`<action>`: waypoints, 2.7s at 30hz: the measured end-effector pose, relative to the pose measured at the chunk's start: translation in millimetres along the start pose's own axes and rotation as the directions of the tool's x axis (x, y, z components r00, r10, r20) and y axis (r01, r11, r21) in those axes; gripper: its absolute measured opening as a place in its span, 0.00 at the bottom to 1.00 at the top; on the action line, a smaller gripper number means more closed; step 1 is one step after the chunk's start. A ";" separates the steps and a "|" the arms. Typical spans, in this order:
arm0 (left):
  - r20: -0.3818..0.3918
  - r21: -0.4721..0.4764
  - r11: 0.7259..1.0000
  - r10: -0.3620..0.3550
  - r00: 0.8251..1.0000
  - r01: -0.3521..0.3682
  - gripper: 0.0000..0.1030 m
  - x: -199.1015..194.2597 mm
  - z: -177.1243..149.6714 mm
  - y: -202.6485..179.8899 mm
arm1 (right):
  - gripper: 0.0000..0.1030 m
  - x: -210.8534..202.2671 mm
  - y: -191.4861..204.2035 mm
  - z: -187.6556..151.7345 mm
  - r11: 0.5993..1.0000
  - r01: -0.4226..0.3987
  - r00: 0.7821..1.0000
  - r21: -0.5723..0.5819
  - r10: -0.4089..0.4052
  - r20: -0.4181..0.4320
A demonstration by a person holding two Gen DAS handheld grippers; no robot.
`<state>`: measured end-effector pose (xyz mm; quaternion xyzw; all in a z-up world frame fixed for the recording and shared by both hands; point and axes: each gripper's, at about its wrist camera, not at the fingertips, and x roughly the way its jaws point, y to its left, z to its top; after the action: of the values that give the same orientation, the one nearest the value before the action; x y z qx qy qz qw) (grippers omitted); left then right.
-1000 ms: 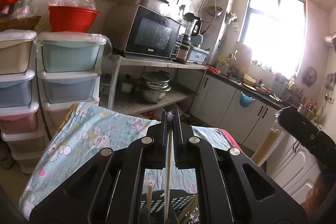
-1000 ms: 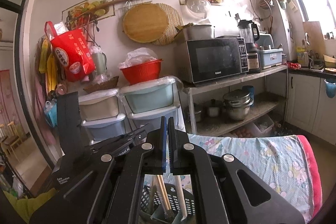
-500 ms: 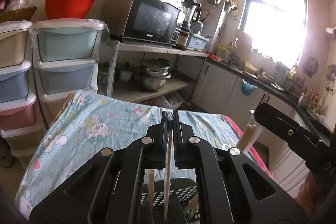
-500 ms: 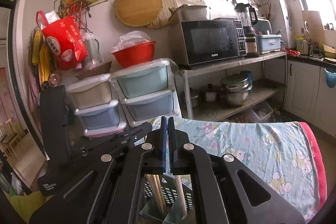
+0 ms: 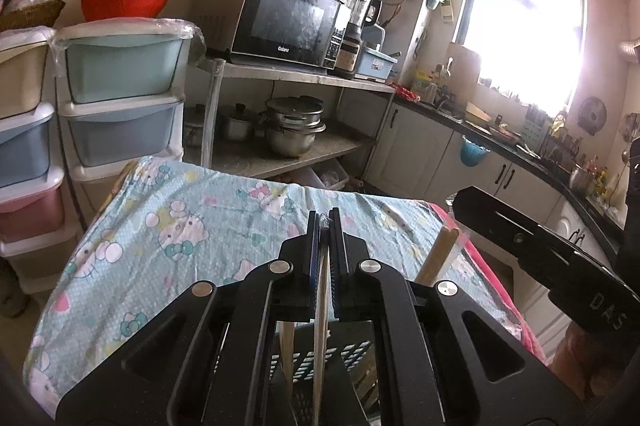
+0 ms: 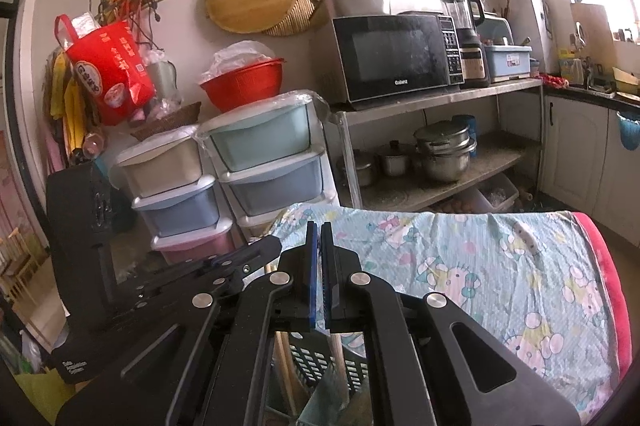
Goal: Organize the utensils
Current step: 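Lower the chopsticks into the holder slots and open both tools, then withdraw both open tools and lower them toward the chopstick pile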
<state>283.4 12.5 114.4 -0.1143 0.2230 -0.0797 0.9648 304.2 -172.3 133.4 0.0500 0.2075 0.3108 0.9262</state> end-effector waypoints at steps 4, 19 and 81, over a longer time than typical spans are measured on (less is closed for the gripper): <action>-0.013 -0.001 1.000 0.003 1.000 -0.003 0.03 1.3 -3.7 0.0 | 0.09 2.5 -3.8 -2.8 1.000 0.013 1.000 0.003 -0.013 -0.018; -0.035 -0.016 1.000 0.016 0.999 -0.016 0.27 -11.1 -17.8 10.1 | 0.24 -9.9 -14.5 -28.5 0.998 0.057 0.997 0.017 -0.056 -0.048; -0.106 -0.086 0.996 0.017 0.994 -0.026 0.89 -88.4 -96.2 30.2 | 0.47 -85.8 -2.5 -117.4 0.997 0.078 0.981 0.022 -0.073 -0.180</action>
<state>164.9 41.8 59.1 -0.1496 0.2780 -0.0652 0.9466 195.0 -229.8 56.5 0.0274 0.2960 0.2756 0.9142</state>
